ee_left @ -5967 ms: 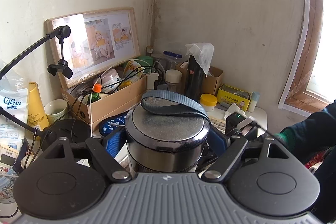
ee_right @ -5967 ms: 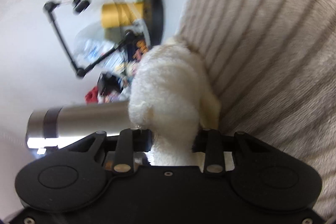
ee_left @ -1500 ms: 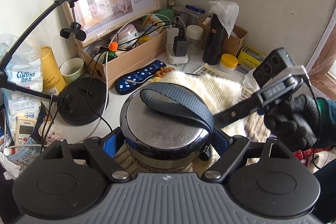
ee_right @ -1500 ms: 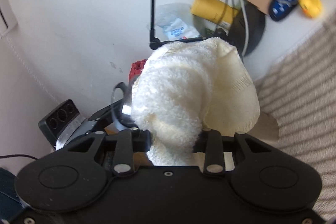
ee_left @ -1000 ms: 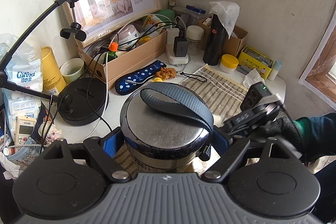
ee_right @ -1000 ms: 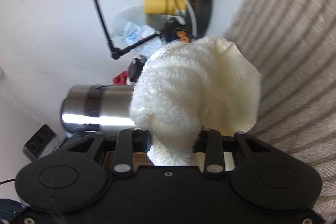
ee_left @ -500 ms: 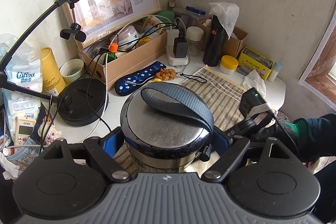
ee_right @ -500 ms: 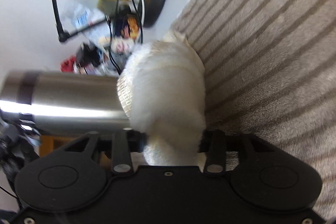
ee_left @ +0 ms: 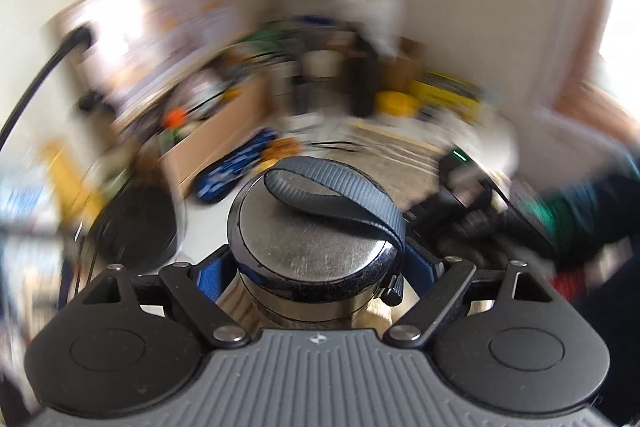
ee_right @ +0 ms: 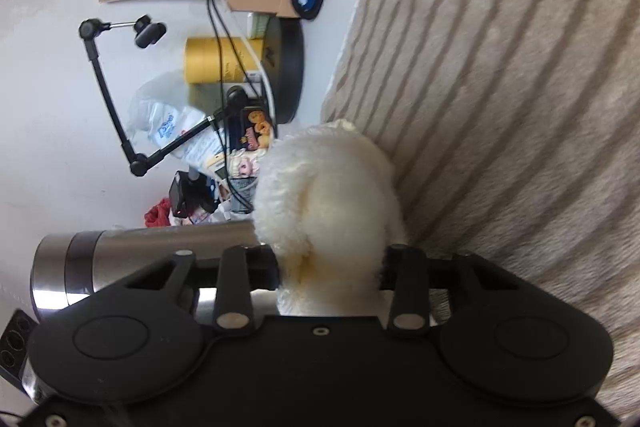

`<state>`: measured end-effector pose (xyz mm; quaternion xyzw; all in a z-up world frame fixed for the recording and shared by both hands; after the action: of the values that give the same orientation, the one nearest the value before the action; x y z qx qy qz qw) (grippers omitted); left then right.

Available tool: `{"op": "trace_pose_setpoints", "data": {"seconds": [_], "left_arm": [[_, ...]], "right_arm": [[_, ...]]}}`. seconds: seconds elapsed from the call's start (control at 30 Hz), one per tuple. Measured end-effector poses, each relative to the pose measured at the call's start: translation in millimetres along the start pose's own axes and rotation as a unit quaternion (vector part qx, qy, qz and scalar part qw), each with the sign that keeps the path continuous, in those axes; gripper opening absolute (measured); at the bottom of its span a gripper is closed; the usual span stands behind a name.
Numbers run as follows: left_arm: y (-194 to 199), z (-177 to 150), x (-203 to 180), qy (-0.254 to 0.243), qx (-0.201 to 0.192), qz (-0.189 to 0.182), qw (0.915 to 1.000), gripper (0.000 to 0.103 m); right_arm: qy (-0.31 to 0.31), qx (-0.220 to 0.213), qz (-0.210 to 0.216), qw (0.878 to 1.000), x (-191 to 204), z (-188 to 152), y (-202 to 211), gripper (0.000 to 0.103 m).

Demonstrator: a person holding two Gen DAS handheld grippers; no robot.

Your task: Clean container

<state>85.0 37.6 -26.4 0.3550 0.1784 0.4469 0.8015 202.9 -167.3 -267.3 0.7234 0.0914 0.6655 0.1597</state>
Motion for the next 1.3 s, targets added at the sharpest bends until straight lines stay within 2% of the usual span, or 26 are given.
{"op": "trace_pose_setpoints", "data": {"seconds": [0.1,0.13,0.2,0.27,0.4,0.6,0.9,1.13,1.3], "left_arm": [[-1.8,-0.6,16.9,-0.072,-0.002,-0.077,0.9944,0.087],[-4.0,0.3,23.6,-0.073,0.001,-0.091,0.9932,0.087],[-9.8,3.1,33.5,-0.049,0.004,-0.096,0.9942,0.087],[-12.6,4.7,32.7,-0.031,0.002,-0.080,0.9963,0.087],[-11.5,0.8,14.5,0.029,-0.023,-0.015,0.9992,0.087],[6.2,-0.2,5.8,0.116,-0.067,0.054,0.9895,0.087],[9.5,-12.3,12.3,0.126,-0.092,0.038,0.9870,0.083],[9.1,-15.2,2.2,0.129,-0.102,0.051,0.9851,0.083],[9.3,-16.8,-1.0,0.129,-0.106,0.056,0.9844,0.083]], "right_arm": [[-0.003,-0.003,0.007,1.000,-2.2,0.0,14.6,0.035],[0.000,-0.003,0.007,1.000,-1.2,0.1,17.5,0.034],[0.003,-0.006,0.012,1.000,2.8,-1.7,22.0,0.034],[0.007,-0.011,0.018,1.000,8.1,-3.8,26.3,0.034],[0.016,-0.025,0.032,0.999,21.7,-7.4,34.4,0.034],[0.028,-0.039,0.060,0.997,43.3,-11.0,48.0,0.034],[0.060,-0.066,0.107,0.990,84.8,-25.7,67.7,0.034],[0.092,-0.089,0.150,0.980,126.6,-42.9,85.6,0.034],[0.090,-0.095,0.129,0.983,122.1,-48.2,77.1,0.034]]}}
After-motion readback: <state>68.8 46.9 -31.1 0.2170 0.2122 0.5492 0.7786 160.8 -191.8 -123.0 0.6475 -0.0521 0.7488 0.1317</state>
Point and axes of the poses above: each gripper's, at about its wrist camera, not at the fingertips, and y roughly against the way its jaws point, x to its left, z to its top, the point moved 2 cm from there along -y, roughly the way its jaws point
